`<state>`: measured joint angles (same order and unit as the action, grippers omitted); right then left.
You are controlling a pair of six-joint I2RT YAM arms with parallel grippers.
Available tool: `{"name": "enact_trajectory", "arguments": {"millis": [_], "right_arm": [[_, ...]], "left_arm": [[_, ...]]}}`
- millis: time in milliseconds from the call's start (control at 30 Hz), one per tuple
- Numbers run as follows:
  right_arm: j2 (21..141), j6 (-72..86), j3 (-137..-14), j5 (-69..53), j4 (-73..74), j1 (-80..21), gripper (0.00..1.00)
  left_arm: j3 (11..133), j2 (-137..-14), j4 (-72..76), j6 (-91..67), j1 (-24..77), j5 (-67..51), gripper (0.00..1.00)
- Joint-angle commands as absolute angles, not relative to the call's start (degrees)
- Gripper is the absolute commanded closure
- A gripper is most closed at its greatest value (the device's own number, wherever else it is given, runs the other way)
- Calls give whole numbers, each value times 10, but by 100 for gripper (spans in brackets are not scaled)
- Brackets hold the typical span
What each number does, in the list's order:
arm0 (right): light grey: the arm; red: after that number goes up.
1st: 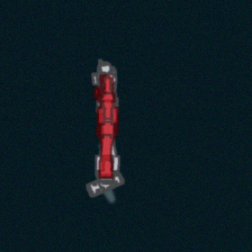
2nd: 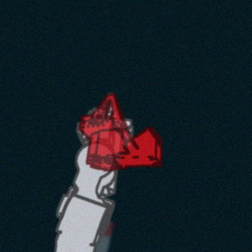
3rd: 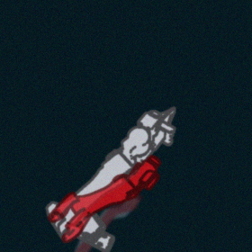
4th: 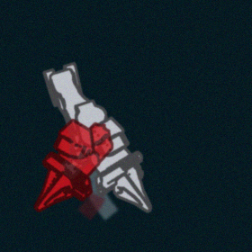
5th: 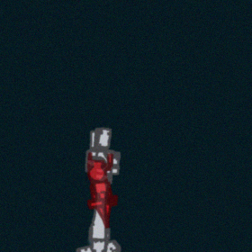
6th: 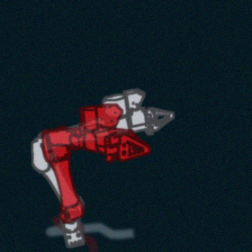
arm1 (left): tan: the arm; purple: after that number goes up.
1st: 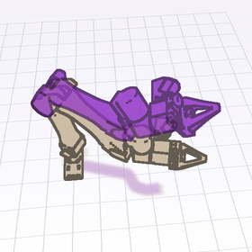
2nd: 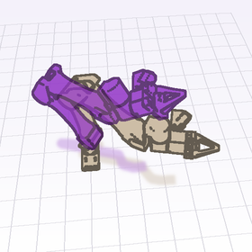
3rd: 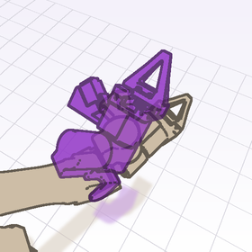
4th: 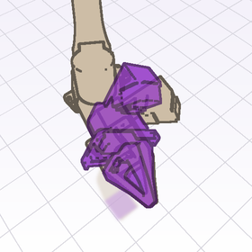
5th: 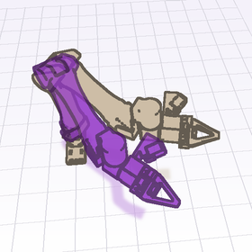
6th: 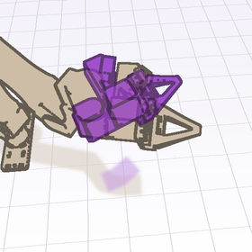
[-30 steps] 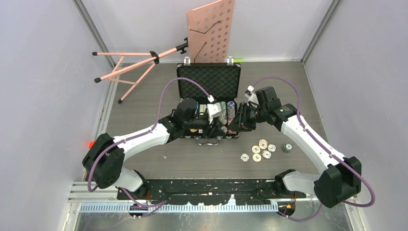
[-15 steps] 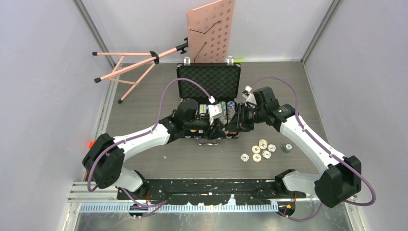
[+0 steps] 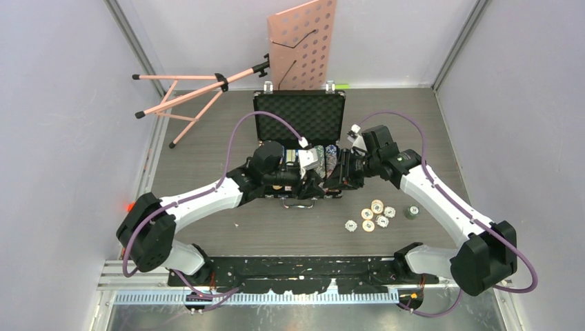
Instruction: Pack up texas hold em set
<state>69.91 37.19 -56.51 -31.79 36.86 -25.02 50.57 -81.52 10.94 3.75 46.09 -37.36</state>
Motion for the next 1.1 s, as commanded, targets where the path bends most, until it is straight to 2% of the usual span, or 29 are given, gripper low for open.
{"name": "enact_trajectory", "arguments": {"millis": [0, 167, 233, 300, 333, 367, 400, 533, 600, 933, 1067], "right_arm": [[705, 369, -564, -320, 355, -254, 71], [705, 371, -565, -326, 351, -254, 82], [704, 371, -567, -328, 350, -254, 93], [702, 369, -570, -319, 354, -254, 99], [700, 364, -572, -313, 356, -254, 99], [700, 359, -575, -296, 369, -254, 99], [702, 346, -584, -284, 381, -254, 99], [724, 277, -634, -170, 460, -254, 99], [733, 245, -647, -150, 470, -254, 99], [717, 1, -589, -219, 365, -259, 99], [718, -52, -585, -198, 324, -305, 99]], "left_arm": [[534, -794, 142, 50, 464, -388, 77], [536, -797, 143, 50, 466, -387, 77], [533, -796, 144, 49, 466, -384, 69], [529, -793, 145, 46, 467, -370, 45], [525, -789, 145, 43, 467, -357, 25], [519, -785, 145, 42, 467, -343, 9], [510, -779, 145, 41, 467, -334, 2], [478, -744, 125, 44, 466, -286, 0], [466, -722, 106, 39, 466, -256, 0], [375, -644, 102, -45, 465, -135, 0], [315, -607, 140, -47, 465, -99, 0]]}}
